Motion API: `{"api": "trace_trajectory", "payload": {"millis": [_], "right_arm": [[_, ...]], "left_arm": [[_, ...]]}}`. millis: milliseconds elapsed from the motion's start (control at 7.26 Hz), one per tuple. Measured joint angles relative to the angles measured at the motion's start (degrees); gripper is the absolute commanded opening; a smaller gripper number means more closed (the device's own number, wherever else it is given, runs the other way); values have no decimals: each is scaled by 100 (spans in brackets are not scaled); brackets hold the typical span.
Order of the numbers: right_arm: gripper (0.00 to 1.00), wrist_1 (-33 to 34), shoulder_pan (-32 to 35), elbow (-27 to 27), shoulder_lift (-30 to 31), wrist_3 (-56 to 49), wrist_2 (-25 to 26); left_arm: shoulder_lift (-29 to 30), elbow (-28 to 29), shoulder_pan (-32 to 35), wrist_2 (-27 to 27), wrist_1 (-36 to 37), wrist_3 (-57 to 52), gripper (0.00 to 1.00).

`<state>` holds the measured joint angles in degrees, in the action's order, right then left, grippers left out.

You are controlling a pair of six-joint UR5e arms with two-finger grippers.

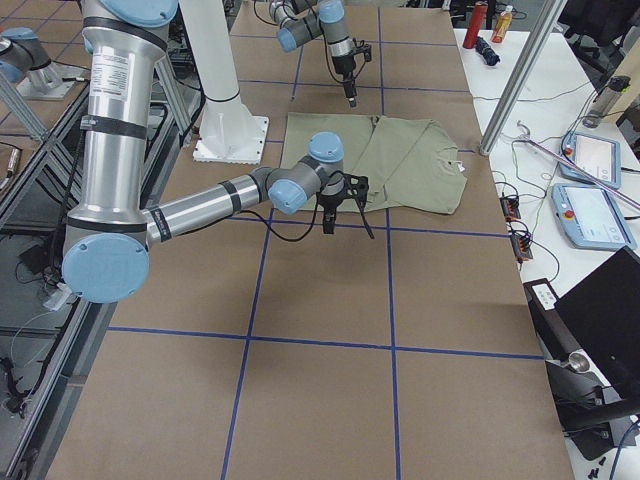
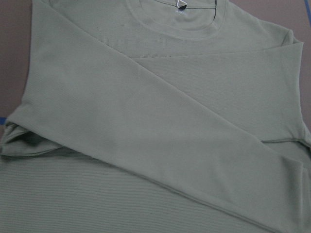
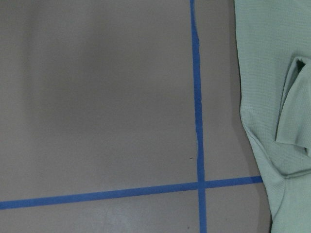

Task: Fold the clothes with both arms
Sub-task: 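Move both grippers to the shirt's side edges near the hem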

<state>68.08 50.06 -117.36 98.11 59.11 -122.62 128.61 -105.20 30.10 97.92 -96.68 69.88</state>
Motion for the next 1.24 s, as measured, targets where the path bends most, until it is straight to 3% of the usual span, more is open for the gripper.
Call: {"api": "trace_trajectory", "payload": {"millis": [413, 688, 1239], "right_arm": [[100, -48, -1655, -387, -134, 1404, 1160], [100, -49, -2496, -386, -397, 1978, 1598], [97, -63, -2899, 90, -453, 2121, 1837]], "left_arm": [[-452, -344, 45, 221, 12, -493, 100], [-587, -576, 44, 227, 13, -394, 100], [-753, -796, 31, 205, 14, -303, 100]]}}
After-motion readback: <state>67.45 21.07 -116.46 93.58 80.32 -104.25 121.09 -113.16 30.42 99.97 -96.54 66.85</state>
